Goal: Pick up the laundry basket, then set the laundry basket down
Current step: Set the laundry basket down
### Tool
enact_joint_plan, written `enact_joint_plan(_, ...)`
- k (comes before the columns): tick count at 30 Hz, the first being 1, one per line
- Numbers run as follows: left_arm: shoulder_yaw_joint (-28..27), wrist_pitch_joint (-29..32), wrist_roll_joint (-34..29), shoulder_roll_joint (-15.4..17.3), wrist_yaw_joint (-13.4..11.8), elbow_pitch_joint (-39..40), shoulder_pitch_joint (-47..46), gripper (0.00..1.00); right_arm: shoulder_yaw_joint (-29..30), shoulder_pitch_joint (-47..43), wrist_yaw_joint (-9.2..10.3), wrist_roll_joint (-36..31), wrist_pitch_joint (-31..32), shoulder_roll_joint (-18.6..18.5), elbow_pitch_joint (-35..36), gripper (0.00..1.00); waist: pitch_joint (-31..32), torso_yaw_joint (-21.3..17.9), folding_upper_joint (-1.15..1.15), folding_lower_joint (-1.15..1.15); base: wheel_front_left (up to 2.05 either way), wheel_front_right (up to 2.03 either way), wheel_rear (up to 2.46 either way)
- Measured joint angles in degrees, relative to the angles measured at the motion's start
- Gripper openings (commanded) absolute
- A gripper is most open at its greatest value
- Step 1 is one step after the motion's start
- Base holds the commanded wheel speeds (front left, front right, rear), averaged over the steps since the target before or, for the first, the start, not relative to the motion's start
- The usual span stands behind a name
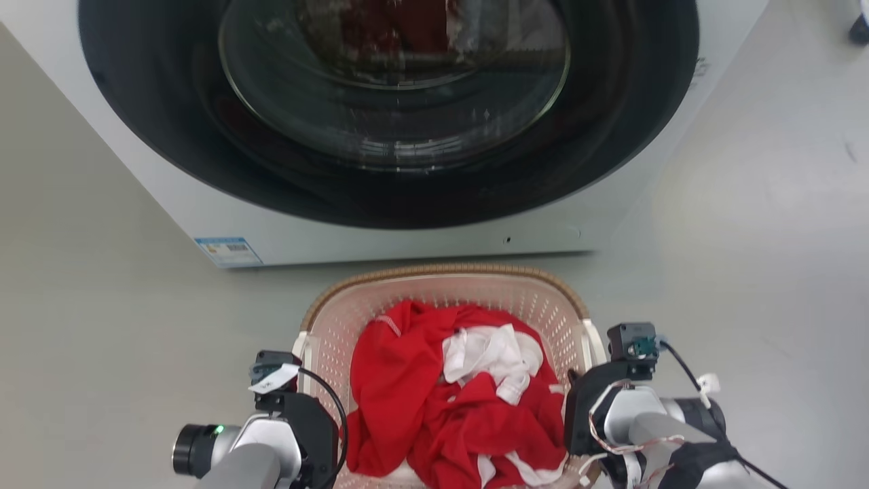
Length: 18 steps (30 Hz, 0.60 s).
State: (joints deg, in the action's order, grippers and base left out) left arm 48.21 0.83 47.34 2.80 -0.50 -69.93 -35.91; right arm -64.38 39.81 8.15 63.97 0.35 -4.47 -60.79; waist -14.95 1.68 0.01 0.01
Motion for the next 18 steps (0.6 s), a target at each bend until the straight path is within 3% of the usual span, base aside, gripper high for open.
enact_joint_plan(18,-1.15,-1.56,1.44,-0.09,-1.02,2.14,-8.25,0.00,0.34,11.43,-0.10,-2.54,-2.46,0.08,-4.49,0.00,-14.92,1.15,0.01,0.01,0.00,0.00,0.00)
